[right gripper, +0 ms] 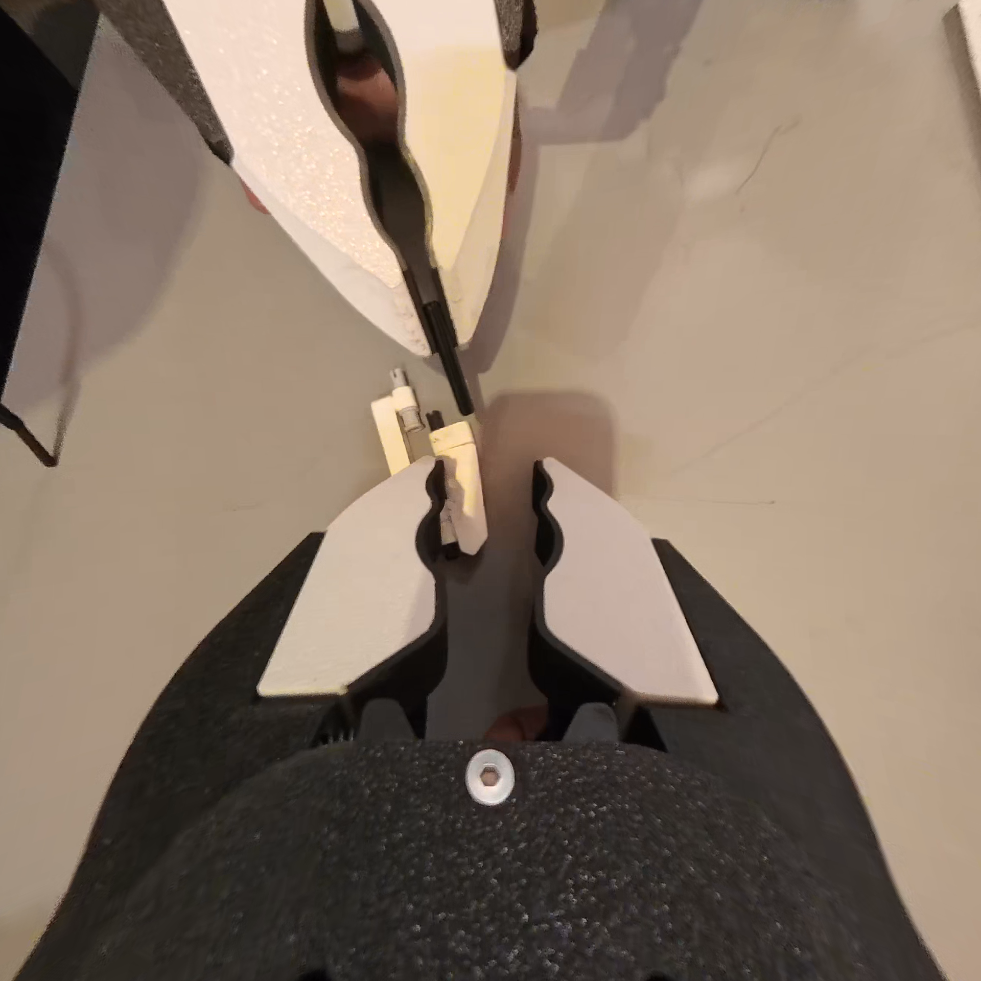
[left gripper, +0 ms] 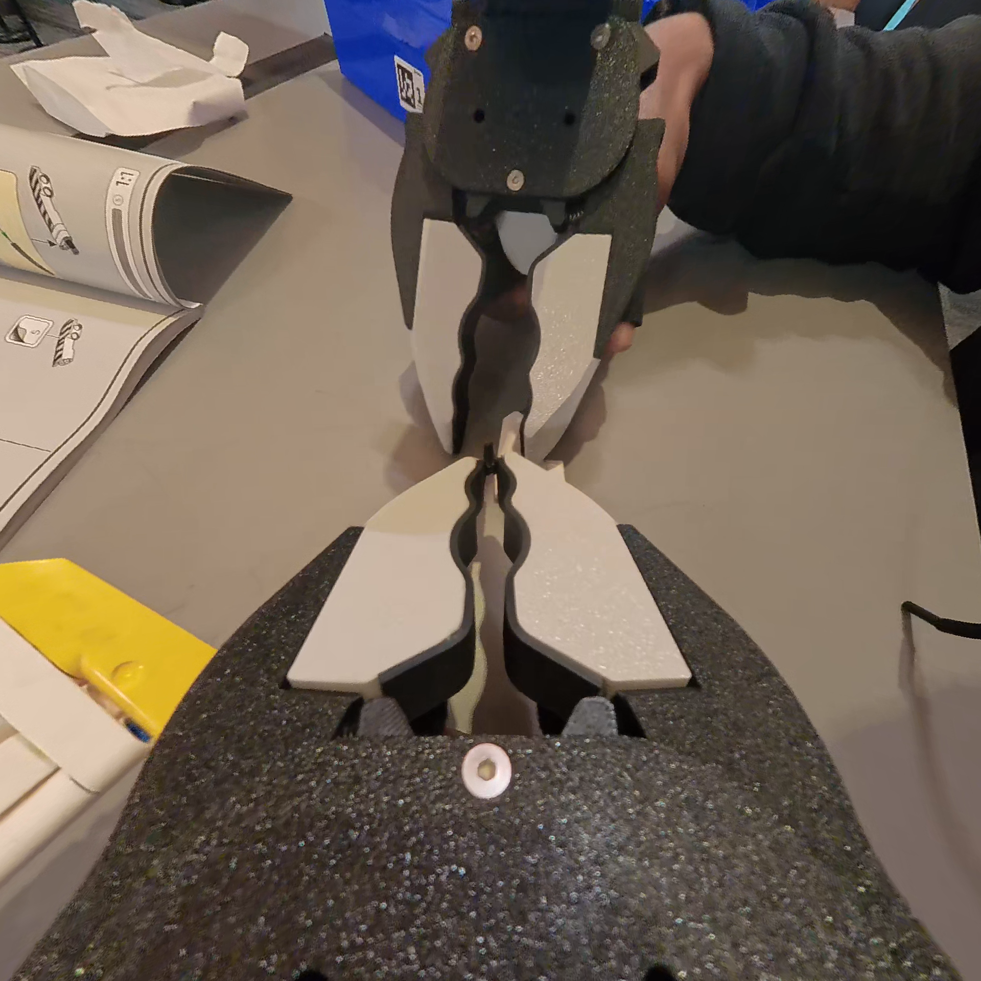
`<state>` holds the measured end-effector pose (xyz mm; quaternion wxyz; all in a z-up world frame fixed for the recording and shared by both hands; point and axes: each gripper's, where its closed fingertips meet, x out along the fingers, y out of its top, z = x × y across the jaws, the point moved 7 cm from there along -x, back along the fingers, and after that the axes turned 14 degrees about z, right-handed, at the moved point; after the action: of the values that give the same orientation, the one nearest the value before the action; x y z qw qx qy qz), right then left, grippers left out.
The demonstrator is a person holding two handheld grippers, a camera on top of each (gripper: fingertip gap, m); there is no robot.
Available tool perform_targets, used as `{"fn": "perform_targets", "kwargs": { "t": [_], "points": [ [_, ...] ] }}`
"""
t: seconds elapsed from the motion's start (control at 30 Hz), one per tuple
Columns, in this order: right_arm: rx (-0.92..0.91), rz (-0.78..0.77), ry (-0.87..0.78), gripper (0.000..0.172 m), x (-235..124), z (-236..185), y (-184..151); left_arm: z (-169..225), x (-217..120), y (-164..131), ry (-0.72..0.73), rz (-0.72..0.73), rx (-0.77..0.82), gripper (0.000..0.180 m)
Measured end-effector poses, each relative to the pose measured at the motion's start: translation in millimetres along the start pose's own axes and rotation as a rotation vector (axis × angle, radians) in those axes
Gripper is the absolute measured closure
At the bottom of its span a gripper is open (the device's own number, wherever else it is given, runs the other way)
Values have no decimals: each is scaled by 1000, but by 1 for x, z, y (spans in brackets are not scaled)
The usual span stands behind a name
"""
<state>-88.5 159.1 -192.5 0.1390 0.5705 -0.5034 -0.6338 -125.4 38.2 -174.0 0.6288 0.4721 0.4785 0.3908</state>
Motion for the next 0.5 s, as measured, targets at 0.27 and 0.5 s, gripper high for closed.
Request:
{"fn": "perform_targets", "kwargs": {
  "t": [0.27, 0.5],
  "points": [
    [-21, 24, 65, 141, -5, -9, 6, -1, -2, 1, 11, -1, 0, 176],
    [-25, -42, 93, 142, 4, -16, 1, -2, -3, 1, 8, -17, 6, 176]
  ]
}}
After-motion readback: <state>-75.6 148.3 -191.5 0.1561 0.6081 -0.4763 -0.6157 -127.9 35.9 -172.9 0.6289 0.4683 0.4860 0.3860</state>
